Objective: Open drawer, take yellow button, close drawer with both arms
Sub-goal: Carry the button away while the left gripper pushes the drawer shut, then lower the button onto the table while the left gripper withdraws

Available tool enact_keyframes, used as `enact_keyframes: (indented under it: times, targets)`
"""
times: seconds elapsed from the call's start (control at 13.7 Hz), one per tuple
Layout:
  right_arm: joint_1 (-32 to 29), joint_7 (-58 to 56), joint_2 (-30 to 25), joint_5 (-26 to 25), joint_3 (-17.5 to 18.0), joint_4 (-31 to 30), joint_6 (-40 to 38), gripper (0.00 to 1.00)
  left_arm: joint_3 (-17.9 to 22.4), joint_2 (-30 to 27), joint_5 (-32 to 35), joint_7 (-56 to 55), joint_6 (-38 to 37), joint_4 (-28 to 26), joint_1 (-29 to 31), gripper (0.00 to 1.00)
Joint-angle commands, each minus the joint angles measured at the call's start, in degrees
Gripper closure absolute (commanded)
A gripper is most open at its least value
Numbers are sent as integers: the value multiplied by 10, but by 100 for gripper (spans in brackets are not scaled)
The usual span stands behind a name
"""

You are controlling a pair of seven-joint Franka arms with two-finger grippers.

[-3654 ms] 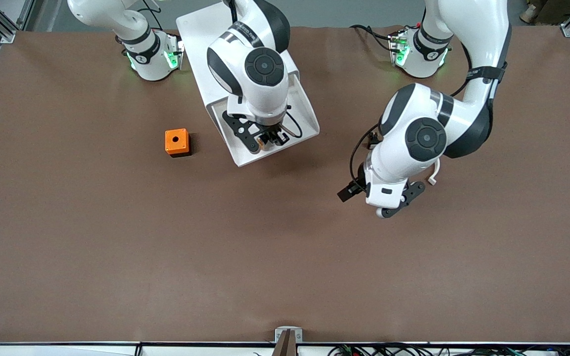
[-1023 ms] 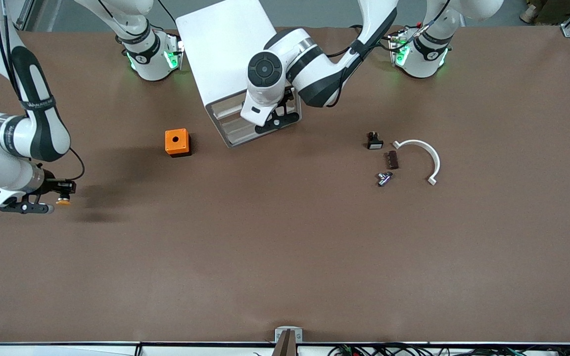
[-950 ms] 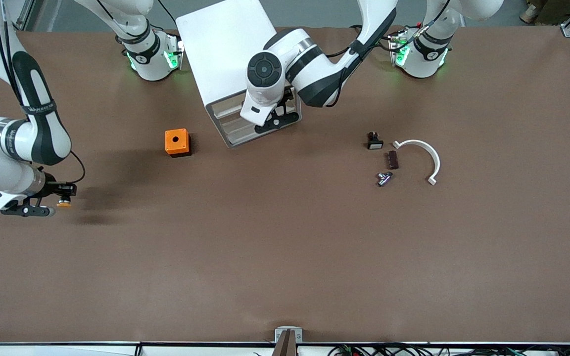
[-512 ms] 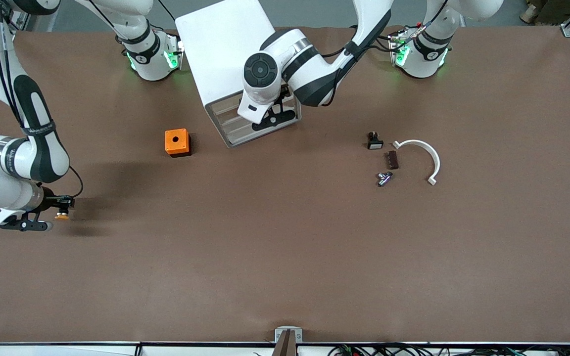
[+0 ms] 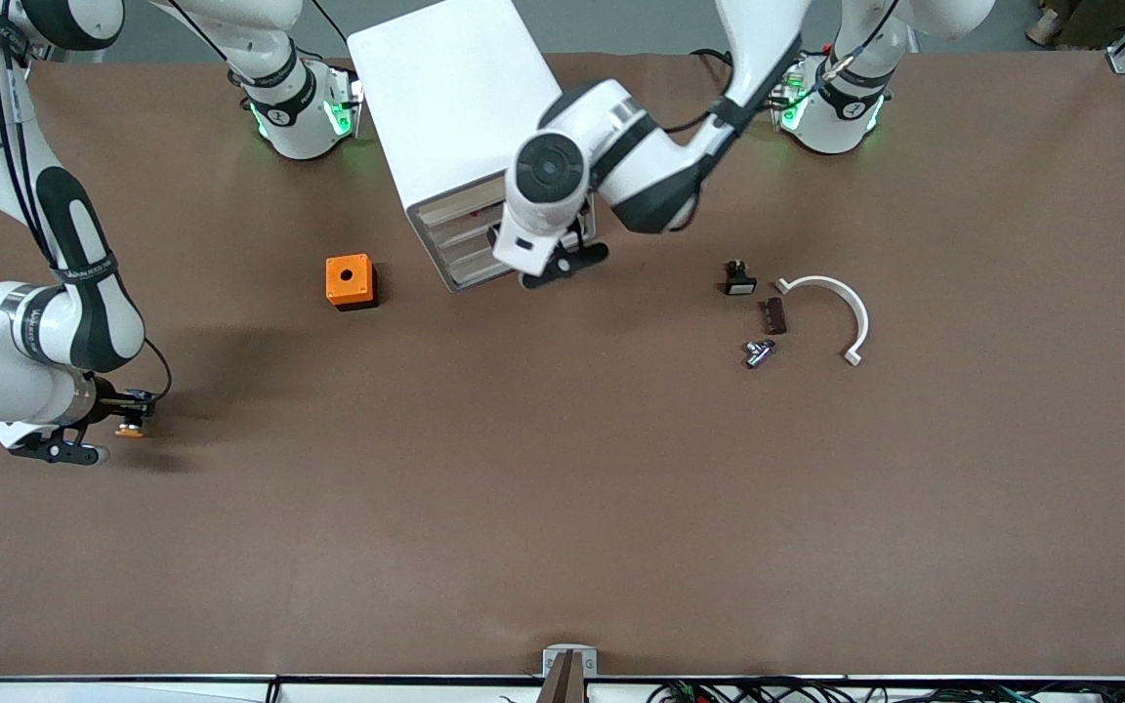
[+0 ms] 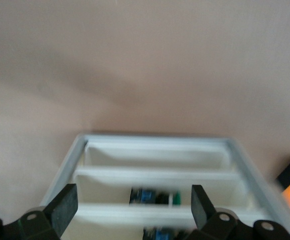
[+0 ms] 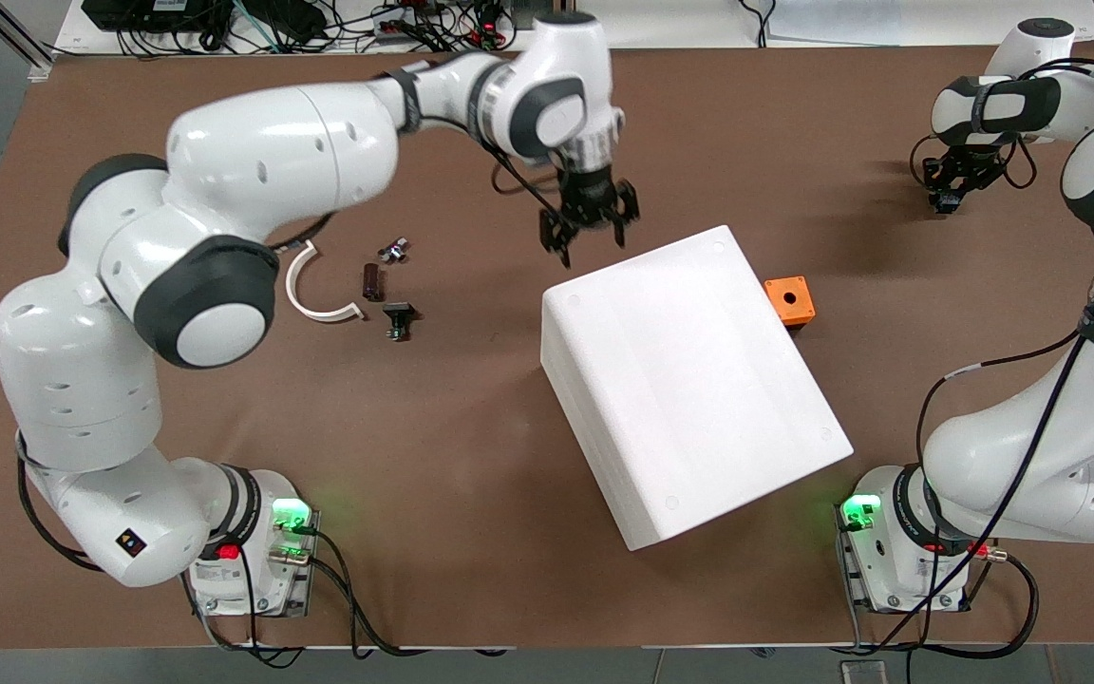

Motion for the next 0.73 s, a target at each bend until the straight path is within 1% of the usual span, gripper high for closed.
enact_keyframes:
  times: [0.0,0.07,0.22,0.29,0.37,0.51,0.66]
  targets:
    - [-11,13,7,-10,11,13,-5,73,-4,-27,27,31,-8,7,76,0]
    - [-11,13,7,-11,11,13,-6,70,-4,-29,58,43,-8,15,96,0]
    - [-11,13,7,-11,11,13,-6,49,-4,-37,152,58,-9,34,119,0]
    - [-11,13,6,-12,11,14,-8,28,-5,-45,196,59,-9,34,135,0]
    - [-11,8,5,-14,11,16,-10,0,-5,-51,219,58,-14,33,148,0]
    - [-11,1,2,-15,11,18,-12,0,-5,-61,254,68,-44,33,177,0]
    - [-8,-4,-5,-14,11,18,-19,0,-5,-76,270,110,-45,34,209,0]
